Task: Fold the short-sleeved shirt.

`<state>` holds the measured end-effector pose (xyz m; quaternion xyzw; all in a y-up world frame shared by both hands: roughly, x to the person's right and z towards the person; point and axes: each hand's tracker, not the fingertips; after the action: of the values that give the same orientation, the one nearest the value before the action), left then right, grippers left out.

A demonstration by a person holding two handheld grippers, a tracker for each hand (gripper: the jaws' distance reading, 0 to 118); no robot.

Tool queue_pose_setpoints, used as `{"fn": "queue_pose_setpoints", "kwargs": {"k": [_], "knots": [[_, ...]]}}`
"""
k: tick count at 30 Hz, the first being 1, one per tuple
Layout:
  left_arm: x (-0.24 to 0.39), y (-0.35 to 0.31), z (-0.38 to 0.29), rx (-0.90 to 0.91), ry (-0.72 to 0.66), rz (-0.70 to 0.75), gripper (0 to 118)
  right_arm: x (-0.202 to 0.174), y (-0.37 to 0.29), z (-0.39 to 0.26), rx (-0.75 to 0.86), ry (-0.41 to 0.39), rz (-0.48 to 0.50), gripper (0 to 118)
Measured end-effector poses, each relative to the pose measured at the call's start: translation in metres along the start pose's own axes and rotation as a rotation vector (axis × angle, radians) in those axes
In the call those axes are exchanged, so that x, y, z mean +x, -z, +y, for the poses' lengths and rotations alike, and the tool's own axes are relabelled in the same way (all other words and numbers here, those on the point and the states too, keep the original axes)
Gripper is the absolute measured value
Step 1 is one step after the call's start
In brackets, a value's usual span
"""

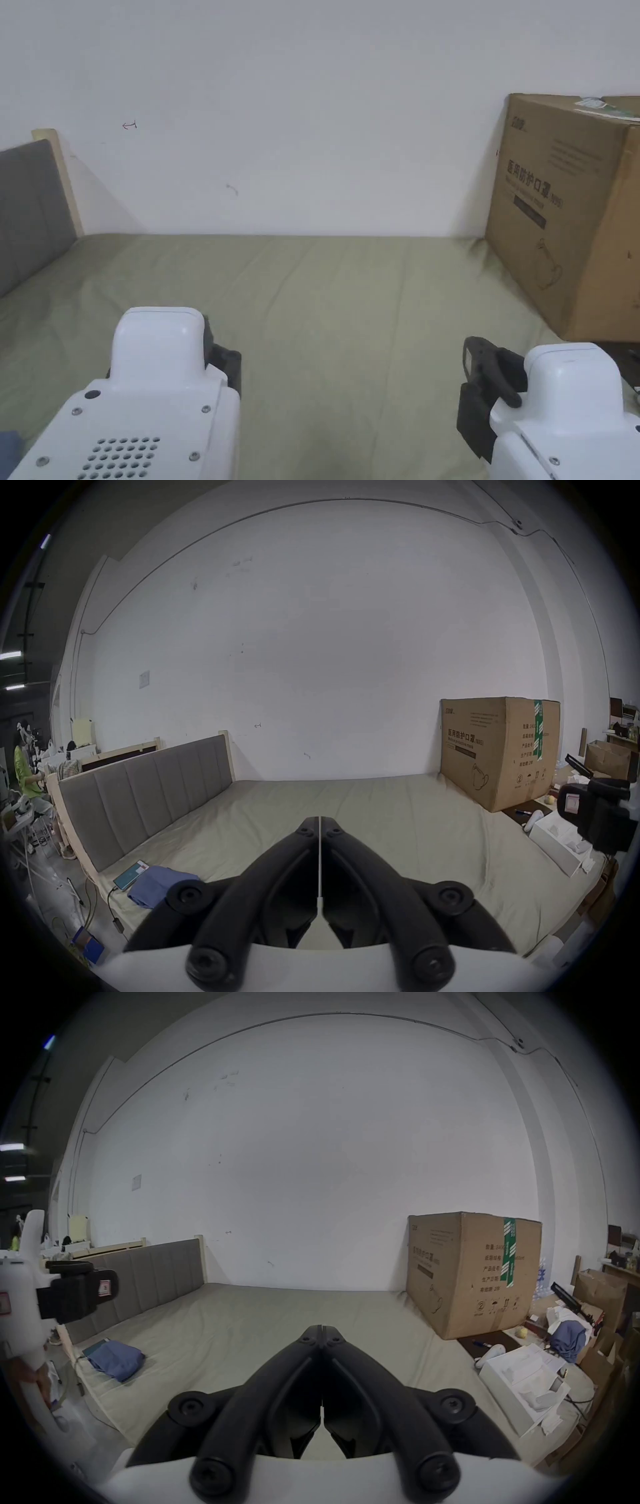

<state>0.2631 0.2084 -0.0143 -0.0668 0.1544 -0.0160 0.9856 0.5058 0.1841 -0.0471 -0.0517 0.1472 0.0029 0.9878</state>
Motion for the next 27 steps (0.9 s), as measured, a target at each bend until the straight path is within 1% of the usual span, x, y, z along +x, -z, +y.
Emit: {"fn": "queue_pose_setpoints", "kwargs": {"k": [1,2,3,4,7,8,9,11,12,14,15,16,17,18,21,24,25,27], "knots": [[0.0,-0.002,0.0,-0.003,-0.004,-0.008,57,0.001,-0.002,-0.001,0.0,0.005,0.007,0],[0.001,-0.003,0.0,-0.011,-0.013,-0.024,84,0.001,-0.004,-0.001,-0.001,0.001,0.006,0],[0.002,-0.003,-0.001,-0.025,-0.015,-0.032,100,-0.002,-0.006,-0.001,-0.003,-0.005,0.0,0],[0.003,-0.002,-0.002,-0.047,-0.005,-0.051,103,-0.002,-0.008,-0.001,0.001,-0.012,-0.007,0],[0.007,-0.007,-0.007,-0.063,0.009,-0.062,106,0.0,-0.014,0.001,0.007,0.0,0.004,0],[0.008,-0.01,-0.008,-0.058,0.007,-0.062,106,0.001,-0.015,0.002,0.008,0.007,0.01,4],[0.009,-0.012,-0.007,-0.057,0.005,-0.06,106,0.004,-0.018,0.002,0.014,0.013,0.024,16],[0.008,-0.015,-0.008,-0.053,-0.004,-0.077,106,0.004,-0.023,0.005,0.02,0.013,0.024,45],[0.008,-0.016,-0.005,-0.063,-0.009,-0.079,106,0.005,-0.025,0.005,0.02,0.013,0.023,52],[0.008,-0.021,-0.003,-0.062,-0.006,-0.079,106,0.008,-0.029,0.006,0.027,0.02,0.013,61],[0.007,-0.024,-0.002,-0.05,-0.005,-0.089,106,0.007,-0.03,0.007,0.026,0.02,0.009,70],[0.007,-0.029,-0.001,0.006,-0.004,-0.108,106,0.009,-0.031,0.007,0.025,0.019,0.009,89],[0.006,-0.033,0.001,0.032,-0.013,-0.112,106,0.01,-0.031,0.007,0.023,0.017,0.006,111],[0.007,-0.036,0.003,0.009,-0.01,-0.098,106,0.012,-0.031,0.007,0.019,0.015,0.001,118],[0.004,-0.038,0.012,-0.012,-0.01,-0.108,107,0.015,-0.034,0.005,0.041,0.011,-0.027,118],[-0.003,-0.039,0.012,-0.022,-0.035,-0.183,107,0.018,-0.036,0.008,0.051,0.016,-0.045,118],[-0.005,-0.04,0.012,-0.026,-0.062,-0.182,107,0.021,-0.036,0.009,0.048,0.02,-0.051,118],[-0.005,-0.039,0.01,-0.038,-0.082,-0.127,107,0.025,-0.038,0.012,0.044,0.031,-0.065,118]]}}
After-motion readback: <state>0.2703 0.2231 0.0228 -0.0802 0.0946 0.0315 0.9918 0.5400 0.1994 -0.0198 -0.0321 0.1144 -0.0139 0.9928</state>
